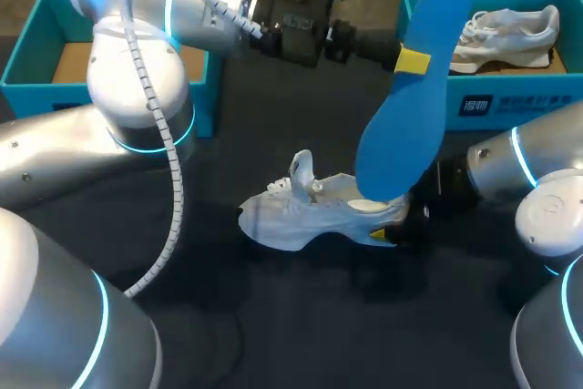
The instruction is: Take the shoe out of the shoebox, open the shoe tongue, remove and reinsert the insole, then place the shoe into the shoebox
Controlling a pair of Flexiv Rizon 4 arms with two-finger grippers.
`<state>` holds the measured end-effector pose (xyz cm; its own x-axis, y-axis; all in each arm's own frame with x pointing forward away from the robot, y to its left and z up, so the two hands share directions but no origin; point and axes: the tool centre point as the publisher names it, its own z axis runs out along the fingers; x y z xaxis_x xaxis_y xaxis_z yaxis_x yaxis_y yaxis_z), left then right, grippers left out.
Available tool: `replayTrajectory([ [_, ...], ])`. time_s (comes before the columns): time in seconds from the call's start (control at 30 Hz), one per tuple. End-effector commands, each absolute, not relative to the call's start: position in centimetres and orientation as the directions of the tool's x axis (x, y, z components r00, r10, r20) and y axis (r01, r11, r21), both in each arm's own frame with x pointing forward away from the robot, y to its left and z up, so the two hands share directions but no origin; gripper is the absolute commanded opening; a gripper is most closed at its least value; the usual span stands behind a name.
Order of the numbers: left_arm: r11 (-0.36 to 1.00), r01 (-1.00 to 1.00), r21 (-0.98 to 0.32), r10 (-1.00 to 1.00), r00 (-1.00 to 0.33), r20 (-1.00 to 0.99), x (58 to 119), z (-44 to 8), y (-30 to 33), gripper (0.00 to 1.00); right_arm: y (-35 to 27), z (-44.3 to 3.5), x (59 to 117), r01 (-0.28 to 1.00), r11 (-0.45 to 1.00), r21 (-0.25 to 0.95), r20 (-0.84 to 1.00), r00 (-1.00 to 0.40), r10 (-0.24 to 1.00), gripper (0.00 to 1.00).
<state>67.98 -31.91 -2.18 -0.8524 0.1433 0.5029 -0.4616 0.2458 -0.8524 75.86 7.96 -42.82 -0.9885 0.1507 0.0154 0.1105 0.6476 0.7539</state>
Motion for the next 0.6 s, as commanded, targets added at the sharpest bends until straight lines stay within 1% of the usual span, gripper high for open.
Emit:
replayTrajectory([
  [0.03,0.2,-0.528,-0.825,0.114,-0.824,0.555,67.7,-1.2,-32.4,0.0,8.0,-43.3,76.1,0.111,0.65,0.752,0.014,-0.988,0.152,0.0],
  [0.37,0.099,-0.668,-0.737,0.13,-0.726,0.675,65.8,1.3,-31.5,0.0,8.0,-43.3,76.1,0.111,0.65,0.752,0.014,-0.988,0.152,0.0],
  [0.6,0.063,-0.69,-0.721,0.17,-0.704,0.689,64.3,2.2,-29.9,0.0,8.0,-43.3,76.1,0.111,0.65,0.752,0.014,-0.988,0.152,0.0],
])
